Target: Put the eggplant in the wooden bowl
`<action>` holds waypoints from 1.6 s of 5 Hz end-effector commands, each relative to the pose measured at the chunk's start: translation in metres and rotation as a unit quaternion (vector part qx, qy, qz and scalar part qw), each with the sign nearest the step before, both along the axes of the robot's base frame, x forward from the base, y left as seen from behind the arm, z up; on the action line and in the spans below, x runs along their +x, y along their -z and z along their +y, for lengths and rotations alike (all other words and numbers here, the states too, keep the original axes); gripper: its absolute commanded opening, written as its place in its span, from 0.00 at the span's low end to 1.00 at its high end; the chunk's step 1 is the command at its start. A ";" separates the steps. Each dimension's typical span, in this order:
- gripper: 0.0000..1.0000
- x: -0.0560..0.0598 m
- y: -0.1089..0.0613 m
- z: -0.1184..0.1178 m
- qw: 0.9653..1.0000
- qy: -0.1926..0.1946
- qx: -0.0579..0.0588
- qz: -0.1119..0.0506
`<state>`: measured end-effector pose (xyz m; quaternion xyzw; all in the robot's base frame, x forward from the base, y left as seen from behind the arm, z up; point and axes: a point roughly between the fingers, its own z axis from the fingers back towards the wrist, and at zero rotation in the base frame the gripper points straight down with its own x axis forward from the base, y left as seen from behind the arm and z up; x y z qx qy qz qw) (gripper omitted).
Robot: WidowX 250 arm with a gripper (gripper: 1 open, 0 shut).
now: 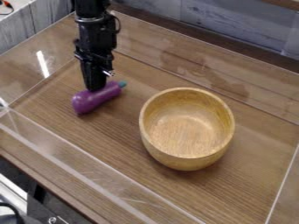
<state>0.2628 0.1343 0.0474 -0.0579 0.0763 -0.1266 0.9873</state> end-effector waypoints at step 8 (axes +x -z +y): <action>0.00 0.015 -0.028 0.010 0.999 -0.020 -0.004 -0.041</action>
